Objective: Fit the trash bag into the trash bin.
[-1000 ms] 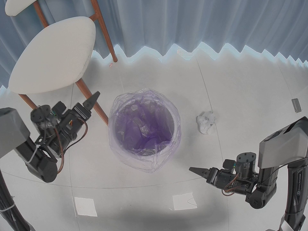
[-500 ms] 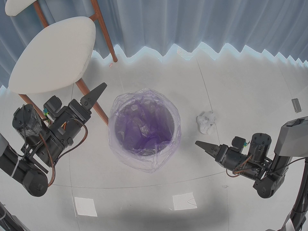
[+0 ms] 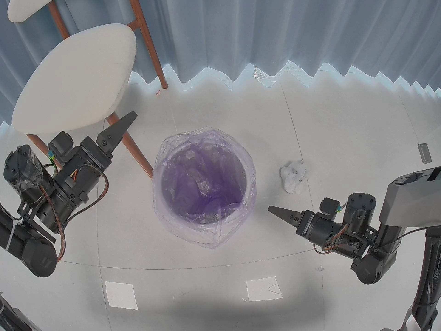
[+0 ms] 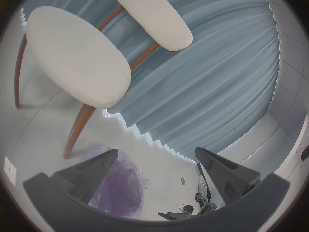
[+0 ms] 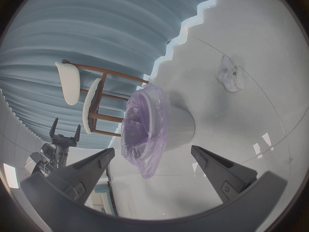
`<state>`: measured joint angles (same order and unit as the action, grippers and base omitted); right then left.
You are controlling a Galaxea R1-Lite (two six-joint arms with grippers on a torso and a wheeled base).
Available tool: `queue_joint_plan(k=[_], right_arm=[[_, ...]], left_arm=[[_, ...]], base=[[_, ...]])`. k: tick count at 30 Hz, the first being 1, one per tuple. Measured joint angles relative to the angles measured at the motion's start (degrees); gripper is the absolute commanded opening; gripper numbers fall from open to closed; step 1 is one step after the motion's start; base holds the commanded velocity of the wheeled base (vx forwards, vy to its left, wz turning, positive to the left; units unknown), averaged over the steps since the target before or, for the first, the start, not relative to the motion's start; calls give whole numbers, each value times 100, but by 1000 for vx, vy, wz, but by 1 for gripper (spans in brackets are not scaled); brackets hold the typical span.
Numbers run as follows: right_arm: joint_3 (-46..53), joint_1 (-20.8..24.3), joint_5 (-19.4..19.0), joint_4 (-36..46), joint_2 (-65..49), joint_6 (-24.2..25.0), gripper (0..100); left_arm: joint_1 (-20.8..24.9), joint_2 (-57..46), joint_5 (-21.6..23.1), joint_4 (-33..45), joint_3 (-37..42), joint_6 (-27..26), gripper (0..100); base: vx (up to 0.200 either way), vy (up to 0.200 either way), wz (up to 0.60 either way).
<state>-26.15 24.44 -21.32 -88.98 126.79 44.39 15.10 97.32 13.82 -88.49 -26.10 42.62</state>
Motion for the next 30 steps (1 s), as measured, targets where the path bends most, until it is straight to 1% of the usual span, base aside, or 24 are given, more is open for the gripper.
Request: queue_joint_plan(k=[4,7,11,13,16,22,30], right_arm=[[-246,80,6,2,173,-16,100],[-332,121,9,104,245,-24,100],[-469,229,11,541,308,-90,100],[-657,301,13,805,372,-199,100],[-1012,405,30,967,546,-401,100],[-1657,678,37,1059,1056,-627,100],[-2498,841,37,1191,1485,-634,100]], left_arm=[[-48,-46,7,2,0,-48,100],[-130,-63,11,4,-28,-222,100],[-212,-77,23,0,-63,-529,100],[-244,-84,24,2,-66,-716,100],[-238,-137,32,9,-63,-870,100],[63,-291,29,6,28,-967,100],[272,-380,24,2,188,-994,100]], base=[[0,-200,0],[0,-200,0],[0,0,0],[0,0,0],[0,0,0],[0,0,0],[0,0,0]])
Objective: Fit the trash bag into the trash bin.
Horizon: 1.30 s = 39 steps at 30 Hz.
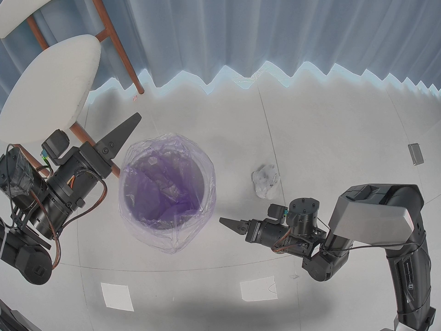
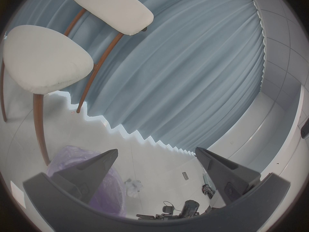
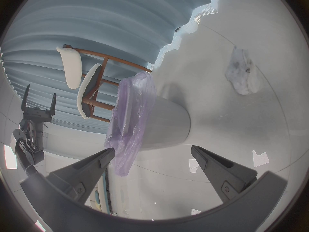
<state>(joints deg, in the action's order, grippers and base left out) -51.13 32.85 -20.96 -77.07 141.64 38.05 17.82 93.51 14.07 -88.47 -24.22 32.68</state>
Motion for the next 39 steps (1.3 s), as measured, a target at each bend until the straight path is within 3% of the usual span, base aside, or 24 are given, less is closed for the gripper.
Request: queue_joint_plan(k=[22,39], right_arm=[[-1885,124,-4,1111,539,27,100],[-2315,60,13,837,944,35,100]], left_arm=[[17,-24,-20,-2,27,-11,100],[-24,-24,-9,0,22,-15,100]], base=[[0,0,0],[0,0,0]])
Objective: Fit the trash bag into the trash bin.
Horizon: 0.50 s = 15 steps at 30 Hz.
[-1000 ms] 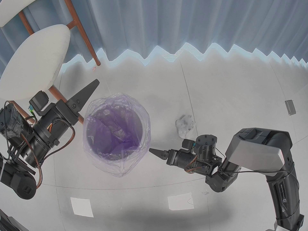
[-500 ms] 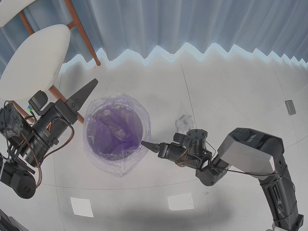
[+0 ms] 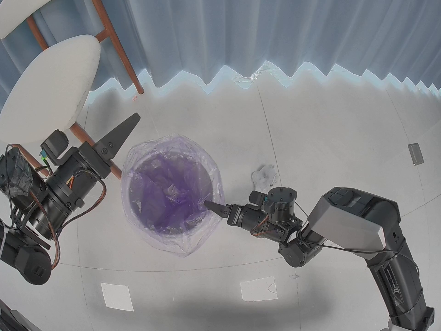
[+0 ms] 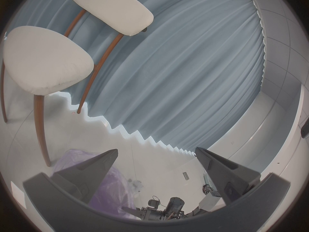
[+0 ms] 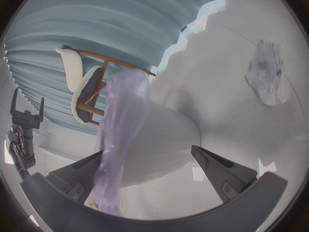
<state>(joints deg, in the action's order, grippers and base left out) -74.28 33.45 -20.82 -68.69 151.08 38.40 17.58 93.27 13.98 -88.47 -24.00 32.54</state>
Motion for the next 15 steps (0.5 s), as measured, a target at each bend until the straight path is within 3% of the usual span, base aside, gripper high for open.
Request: queue_joint_plan(k=[15], right_arm=[[485,22,-4,-274,-491,-6,100]], left_arm=[[48,-11,-9,-2,11,-11,100]], base=[[0,0,0]])
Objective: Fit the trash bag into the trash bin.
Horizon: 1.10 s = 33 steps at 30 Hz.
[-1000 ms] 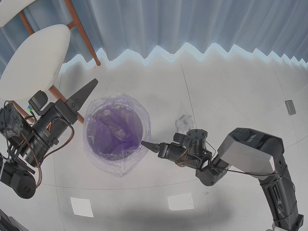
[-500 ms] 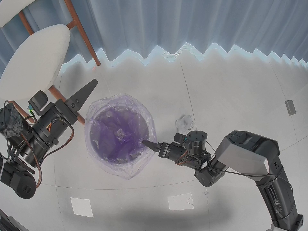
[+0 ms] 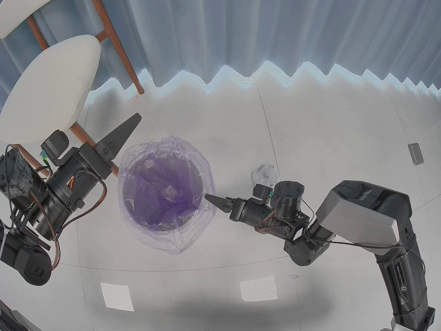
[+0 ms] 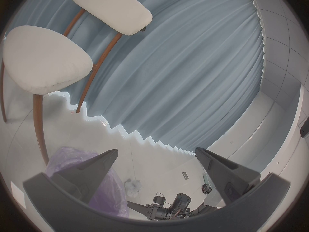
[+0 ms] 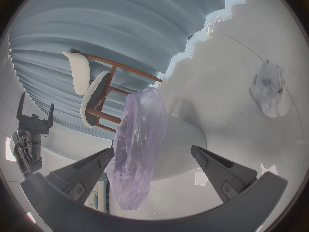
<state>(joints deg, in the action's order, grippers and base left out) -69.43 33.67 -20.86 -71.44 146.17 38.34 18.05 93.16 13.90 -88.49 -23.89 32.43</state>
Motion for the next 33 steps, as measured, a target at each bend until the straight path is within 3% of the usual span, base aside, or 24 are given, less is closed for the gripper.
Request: queue_joint_plan(k=[16,33], right_arm=[[-41,-96,-11,-13,277,-2,100],[-1681,-158,37,1618,1036,4,100]], left_arm=[[7,-80,6,2,9,-2,100],[22,-83,24,0,113,-9,100]], base=[[0,0,0],[0,0,0]])
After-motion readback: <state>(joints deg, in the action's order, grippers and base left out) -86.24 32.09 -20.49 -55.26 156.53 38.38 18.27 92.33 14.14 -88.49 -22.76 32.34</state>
